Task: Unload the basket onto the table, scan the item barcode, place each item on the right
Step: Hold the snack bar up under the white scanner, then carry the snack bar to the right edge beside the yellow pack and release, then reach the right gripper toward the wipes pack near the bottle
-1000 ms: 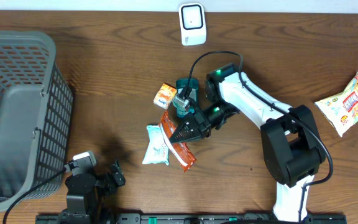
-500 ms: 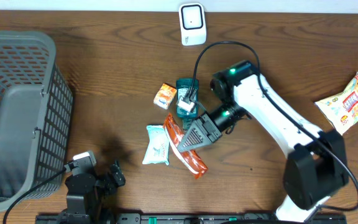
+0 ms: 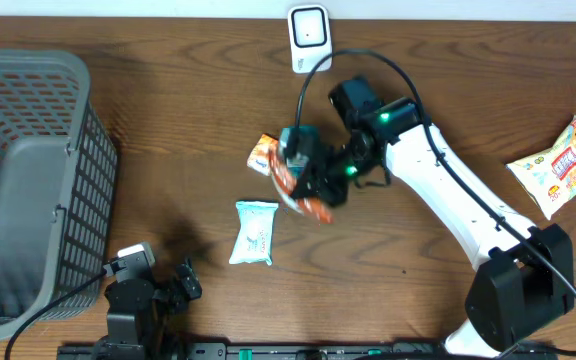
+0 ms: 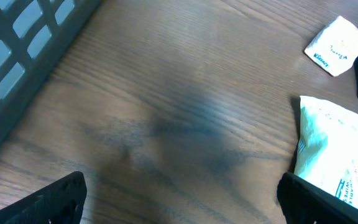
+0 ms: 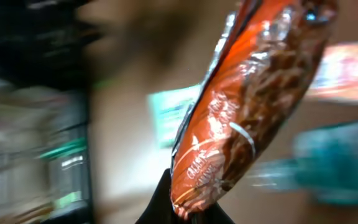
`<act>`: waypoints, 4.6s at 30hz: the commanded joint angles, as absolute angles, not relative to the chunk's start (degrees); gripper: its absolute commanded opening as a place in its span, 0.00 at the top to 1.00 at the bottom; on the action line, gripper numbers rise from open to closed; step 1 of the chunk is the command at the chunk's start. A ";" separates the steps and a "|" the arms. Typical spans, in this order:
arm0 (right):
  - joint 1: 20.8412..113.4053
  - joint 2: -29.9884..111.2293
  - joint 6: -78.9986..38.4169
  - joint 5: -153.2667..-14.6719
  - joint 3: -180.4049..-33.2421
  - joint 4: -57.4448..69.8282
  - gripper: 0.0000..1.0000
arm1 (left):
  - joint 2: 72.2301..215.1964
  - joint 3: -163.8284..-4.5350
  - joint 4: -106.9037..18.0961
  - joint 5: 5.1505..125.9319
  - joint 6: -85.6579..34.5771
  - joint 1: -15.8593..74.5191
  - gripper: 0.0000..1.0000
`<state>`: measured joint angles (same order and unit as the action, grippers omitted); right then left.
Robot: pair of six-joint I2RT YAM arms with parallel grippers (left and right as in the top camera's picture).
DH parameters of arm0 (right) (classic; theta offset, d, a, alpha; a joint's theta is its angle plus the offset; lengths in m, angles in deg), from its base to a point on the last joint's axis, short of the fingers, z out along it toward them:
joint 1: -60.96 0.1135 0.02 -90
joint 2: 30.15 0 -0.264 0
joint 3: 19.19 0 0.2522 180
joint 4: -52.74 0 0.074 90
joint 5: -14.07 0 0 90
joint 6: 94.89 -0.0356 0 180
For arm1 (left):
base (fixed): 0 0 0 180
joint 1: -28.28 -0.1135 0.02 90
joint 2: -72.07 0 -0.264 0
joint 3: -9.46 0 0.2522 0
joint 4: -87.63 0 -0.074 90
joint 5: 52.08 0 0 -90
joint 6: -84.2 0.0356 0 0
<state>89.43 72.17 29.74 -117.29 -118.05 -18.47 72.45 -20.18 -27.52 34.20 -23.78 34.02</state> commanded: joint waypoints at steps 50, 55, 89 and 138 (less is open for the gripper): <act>82.06 107.71 28.95 -54.56 -162.70 13.81 0.99 | 72.43 -20.14 -25.49 34.50 -23.02 34.15 0.02; 78.41 104.43 20.43 -48.35 -162.70 -4.38 0.99 | 72.43 -20.14 -25.49 34.50 -23.02 34.15 0.02; 48.67 87.34 -13.41 -56.24 -139.34 -7.61 0.01 | 72.43 -20.14 -25.49 34.50 -23.02 34.15 0.02; 115.57 92.83 -35.70 -81.40 -137.24 -28.94 0.16 | 72.43 -20.14 -25.49 34.48 -23.02 34.15 0.02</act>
<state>113.69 90.64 -25.89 -86.34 -138.70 -30.04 72.49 -20.25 -27.43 34.22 -23.76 34.02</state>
